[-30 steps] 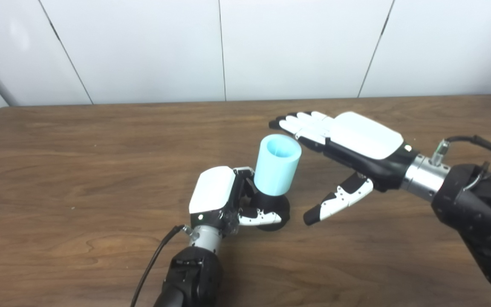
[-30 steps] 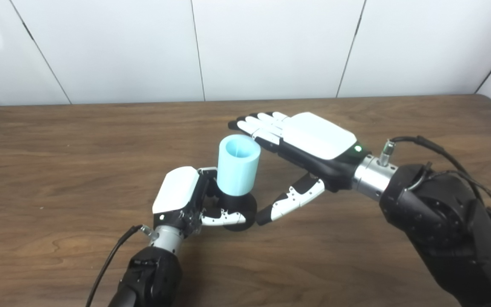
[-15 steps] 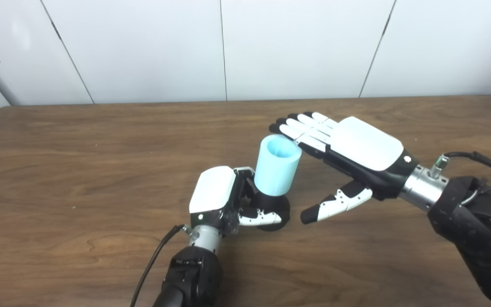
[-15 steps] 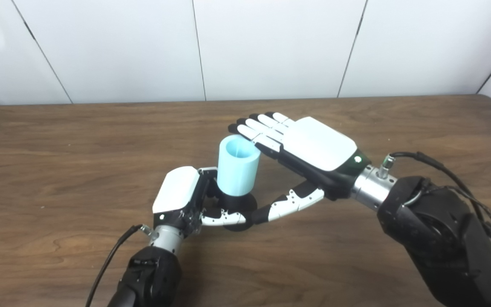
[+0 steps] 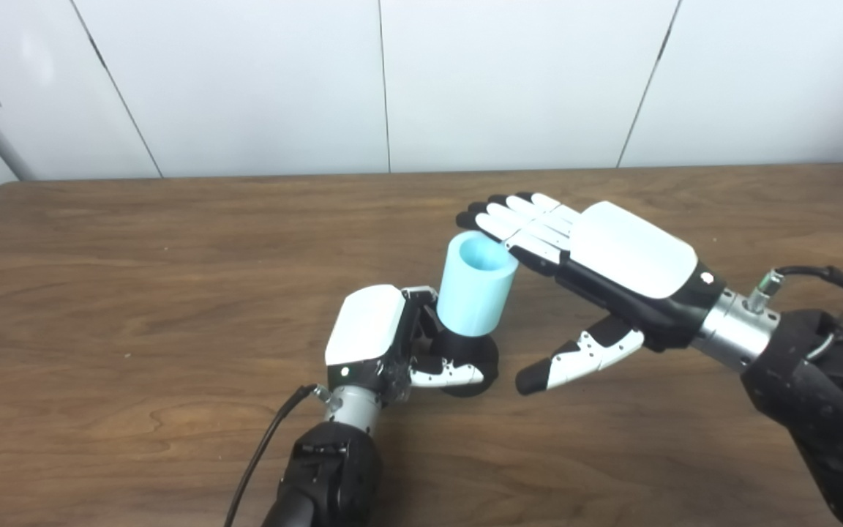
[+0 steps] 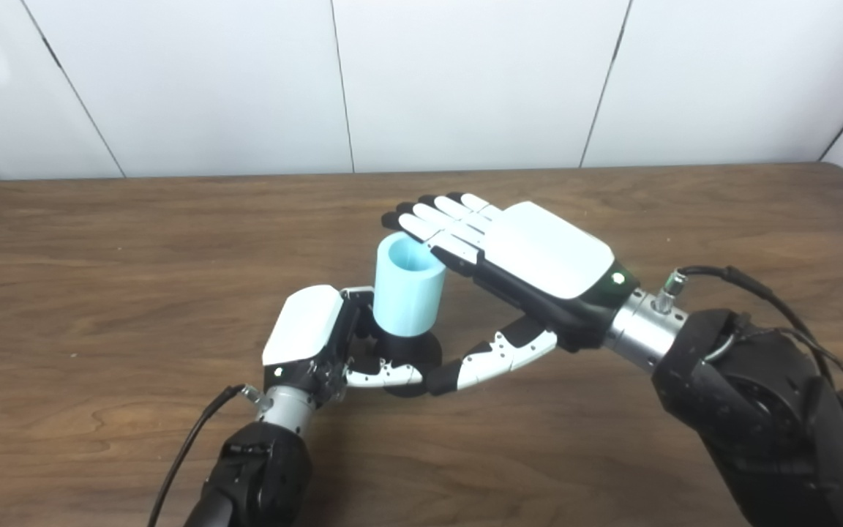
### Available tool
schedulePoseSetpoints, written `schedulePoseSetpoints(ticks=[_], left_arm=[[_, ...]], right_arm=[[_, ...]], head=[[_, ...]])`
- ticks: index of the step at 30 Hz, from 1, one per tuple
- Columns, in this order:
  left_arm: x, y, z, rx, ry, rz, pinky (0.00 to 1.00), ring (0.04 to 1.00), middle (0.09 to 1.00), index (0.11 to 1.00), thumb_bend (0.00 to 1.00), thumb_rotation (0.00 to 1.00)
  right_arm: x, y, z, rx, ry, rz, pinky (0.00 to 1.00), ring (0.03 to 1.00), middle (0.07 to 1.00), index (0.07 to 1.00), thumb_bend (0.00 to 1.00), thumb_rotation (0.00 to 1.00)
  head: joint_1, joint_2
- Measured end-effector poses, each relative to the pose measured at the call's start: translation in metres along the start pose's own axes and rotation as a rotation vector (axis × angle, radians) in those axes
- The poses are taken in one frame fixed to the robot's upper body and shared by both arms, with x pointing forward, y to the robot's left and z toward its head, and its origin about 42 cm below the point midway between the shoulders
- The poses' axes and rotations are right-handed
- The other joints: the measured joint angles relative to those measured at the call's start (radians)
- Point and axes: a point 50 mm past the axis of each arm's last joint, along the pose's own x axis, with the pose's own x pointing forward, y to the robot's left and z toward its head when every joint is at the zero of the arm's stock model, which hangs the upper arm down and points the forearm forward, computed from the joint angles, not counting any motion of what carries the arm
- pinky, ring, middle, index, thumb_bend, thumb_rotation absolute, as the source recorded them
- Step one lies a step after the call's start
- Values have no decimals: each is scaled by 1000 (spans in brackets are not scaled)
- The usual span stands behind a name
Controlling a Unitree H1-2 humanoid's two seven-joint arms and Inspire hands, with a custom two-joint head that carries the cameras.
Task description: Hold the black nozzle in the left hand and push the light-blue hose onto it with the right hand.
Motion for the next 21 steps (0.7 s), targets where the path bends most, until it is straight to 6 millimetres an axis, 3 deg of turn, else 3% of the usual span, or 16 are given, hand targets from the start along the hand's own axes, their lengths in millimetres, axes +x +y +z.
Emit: schedulePoseSetpoints(ticks=[14, 17, 21], left_arm=[[0, 0, 0, -1, 0, -3, 375, 484, 469, 492, 526, 0], [0, 0, 1, -2, 1, -4, 425, 524, 491, 485, 525, 0], [0, 0, 1, -2, 1, -4, 421, 516, 479, 490, 526, 0]], right_arm=[[-1, 5, 6, 0, 3, 39, 967, 1000, 1000, 979, 692, 1000], [-1, 7, 7, 1, 2, 43, 965, 1000, 1000, 970, 693, 1000], [2, 11, 5, 2, 8, 54, 975, 1000, 1000, 968, 695, 1000]], head=[[2, 6], [3, 6], [5, 11]])
